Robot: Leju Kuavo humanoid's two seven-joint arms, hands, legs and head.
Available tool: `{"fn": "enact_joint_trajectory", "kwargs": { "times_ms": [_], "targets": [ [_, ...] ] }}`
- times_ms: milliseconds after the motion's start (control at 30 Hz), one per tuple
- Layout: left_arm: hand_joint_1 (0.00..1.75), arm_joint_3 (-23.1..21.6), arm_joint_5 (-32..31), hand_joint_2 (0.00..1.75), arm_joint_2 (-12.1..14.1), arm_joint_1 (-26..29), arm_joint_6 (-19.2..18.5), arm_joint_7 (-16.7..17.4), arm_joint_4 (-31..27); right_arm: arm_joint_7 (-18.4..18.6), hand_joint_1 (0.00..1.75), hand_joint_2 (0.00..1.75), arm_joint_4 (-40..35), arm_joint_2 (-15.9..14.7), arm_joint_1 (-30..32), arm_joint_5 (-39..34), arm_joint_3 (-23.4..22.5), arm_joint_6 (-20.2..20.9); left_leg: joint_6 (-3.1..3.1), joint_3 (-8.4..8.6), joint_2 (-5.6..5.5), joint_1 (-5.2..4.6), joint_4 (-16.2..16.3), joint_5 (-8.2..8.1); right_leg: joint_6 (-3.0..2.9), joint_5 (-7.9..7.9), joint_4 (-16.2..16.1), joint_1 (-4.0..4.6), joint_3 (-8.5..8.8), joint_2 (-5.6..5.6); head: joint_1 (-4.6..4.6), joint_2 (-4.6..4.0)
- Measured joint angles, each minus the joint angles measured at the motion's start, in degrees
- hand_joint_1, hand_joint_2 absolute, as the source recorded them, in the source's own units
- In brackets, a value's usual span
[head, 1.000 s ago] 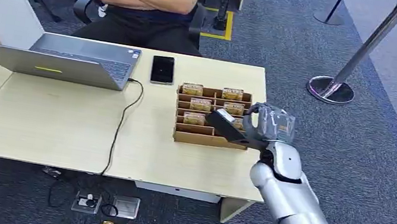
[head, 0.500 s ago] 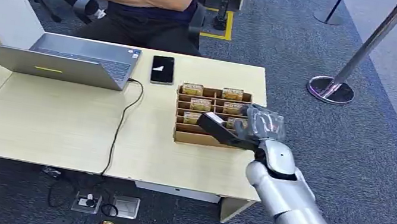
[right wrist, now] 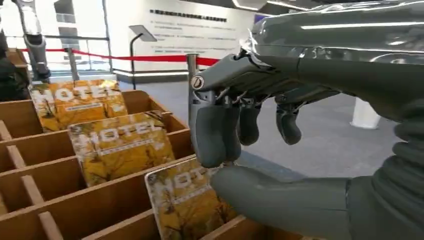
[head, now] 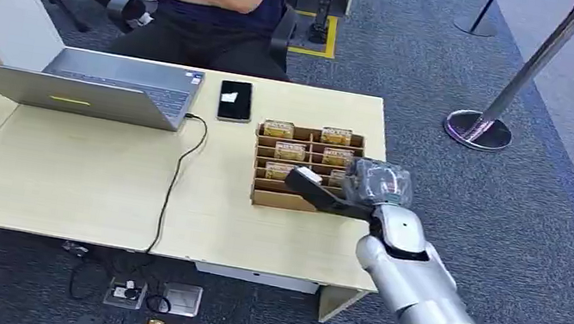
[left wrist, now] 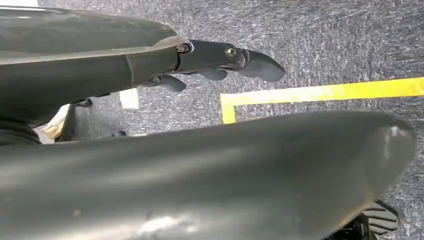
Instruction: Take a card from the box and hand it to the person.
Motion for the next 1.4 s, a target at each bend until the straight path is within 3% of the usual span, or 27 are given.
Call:
{"fn": "enact_joint_trajectory", "kwargs": {
  "times_ms": [67, 133, 167, 200, 233, 267, 300, 433, 700, 733, 933, 1033, 1200, 1233, 1400],
  "targets": [
    [0.00, -0.02, -0.39, 0.00, 0.00, -0.01, -0.11, -0.13, 0.00, 0.46, 1.13, 1.75, 0.24, -0.29, 0.11, 0.29, 0.00, -0.07, 0.00, 0.01, 0.00, 0.00, 0.00, 0.00, 0.00, 0.00, 0.00, 0.00, 0.00, 0.00, 0.00, 0.00],
    [0.00, -0.02, -0.55, 0.00, 0.00, -0.02, -0.09, -0.13, 0.00, 0.90, 0.84, 1.75, 0.39, -0.59, 0.37, 0.75, 0.00, -0.17, 0.00, 0.01, 0.00, 0.00, 0.00, 0.00, 0.00, 0.00, 0.00, 0.00, 0.00, 0.00, 0.00, 0.00],
    [0.00, -0.02, -0.57, 0.00, 0.00, -0.02, -0.09, -0.15, 0.00, 0.92, 0.84, 1.75, 0.46, -0.74, 0.54, 0.88, 0.00, -0.31, 0.00, 0.01, 0.00, 0.00, 0.01, 0.00, 0.00, 0.00, 0.00, 0.00, 0.00, 0.00, 0.00, 0.00],
    [0.00, -0.02, -0.59, 0.00, 0.00, -0.03, -0.11, -0.15, 0.00, 1.03, 0.56, 1.75, 0.48, -0.85, 0.70, 0.88, 0.00, -0.53, 0.00, 0.00, 0.00, 0.00, 0.01, 0.00, 0.00, 0.00, 0.00, 0.00, 0.00, 0.00, 0.00, 0.00],
    [0.00, -0.02, -0.63, 0.00, 0.00, -0.03, -0.09, -0.15, 0.00, 1.18, 0.54, 1.75, 0.53, -0.99, 0.87, 0.88, -0.02, -0.85, 0.00, 0.01, 0.00, 0.00, 0.01, 0.00, 0.00, 0.00, 0.00, 0.00, 0.00, 0.00, -0.02, 0.00],
    [0.00, -0.02, -0.66, 0.00, -0.02, -0.04, -0.09, -0.15, 0.00, 1.23, 0.58, 1.75, 0.59, -1.09, 1.01, 0.88, -0.02, -0.96, 0.00, 0.01, 0.00, 0.00, 0.01, 0.00, 0.00, 0.00, 0.00, 0.00, 0.00, 0.00, -0.02, 0.00],
    [0.00, -0.02, -0.66, 0.00, 0.00, -0.04, -0.07, -0.15, 0.00, 1.25, 0.77, 1.75, 0.61, -1.20, 1.10, 0.92, -0.02, -1.22, 0.00, 0.01, 0.00, 0.00, 0.01, 0.00, 0.00, 0.00, 0.00, 0.00, 0.00, 0.00, 0.00, 0.00],
    [0.00, -0.04, -0.83, 0.00, 0.00, -0.12, 0.26, -0.13, 0.00, 0.90, 0.65, 1.75, 0.70, -1.31, 1.13, 0.97, -0.09, -1.83, 0.00, 0.02, 0.01, 0.00, 0.01, 0.00, 0.00, 0.00, 0.00, 0.00, 0.01, 0.01, -0.02, 0.00],
    [0.00, -0.04, -0.83, 0.00, 0.00, -0.08, 0.37, -0.92, 0.00, 0.05, 0.65, 1.75, 0.68, -1.31, 1.28, 0.88, -0.24, -3.12, 0.00, 0.03, 0.01, 0.00, 0.02, 0.00, -0.02, 0.02, 0.00, 0.00, 0.02, 0.01, -0.02, 0.00],
    [0.00, -0.04, -0.81, 0.00, 0.00, -0.07, 0.37, -0.98, 0.00, -0.04, 0.72, 1.75, 0.66, -1.31, 1.36, 0.88, -0.26, -3.28, 0.00, 0.03, 0.01, 0.00, 0.02, 0.00, -0.02, 0.02, 0.00, 0.00, 0.02, 0.01, -0.02, 0.00],
    [0.00, -0.04, -0.79, 0.00, 0.00, -0.06, 0.48, -0.96, 0.00, -0.30, 0.61, 1.75, 0.07, -1.51, 1.71, -0.37, -0.98, -4.42, 0.00, 0.02, 0.01, 0.00, 0.02, 0.00, -0.02, 0.02, 0.00, 0.00, 0.01, 0.00, -0.04, 0.00],
    [0.00, -0.02, -0.66, 0.00, 0.00, -0.07, 0.70, -0.85, 0.00, -0.21, 0.66, 1.75, -0.72, -1.73, 1.97, -0.96, -1.55, -4.83, 0.00, 0.01, 0.01, 0.00, 0.02, 0.00, -0.02, 0.02, 0.00, 0.00, 0.01, 0.01, -0.02, 0.00],
    [0.00, -0.02, -0.59, 0.00, 0.00, -0.07, 1.51, -0.26, 0.00, -0.43, 0.66, 1.75, -2.45, -1.79, 2.13, -1.35, -2.08, -4.90, 0.00, 0.02, 0.01, 0.00, 0.03, 0.00, -0.02, 0.02, 0.00, 0.00, 0.01, 0.01, 0.00, 0.00],
    [0.00, -0.02, -0.59, 0.00, 0.00, -0.08, 1.55, -0.17, 0.00, -0.43, 0.58, 1.75, -2.73, -1.79, 2.13, -1.35, -2.10, -4.87, 0.00, 0.01, 0.01, 0.00, 0.02, 0.00, -0.02, 0.02, 0.00, 0.00, 0.01, 0.01, -0.02, 0.00],
    [0.00, -0.02, -0.57, 0.00, 0.00, -0.08, 1.51, -0.15, 0.00, -0.70, 0.61, 1.75, -4.13, -1.79, 2.18, -1.35, -2.12, -4.57, 0.00, 0.01, 0.01, 0.00, 0.02, 0.00, -0.02, 0.02, 0.01, 0.00, 0.01, 0.01, -0.04, 0.00]
  ]
}}
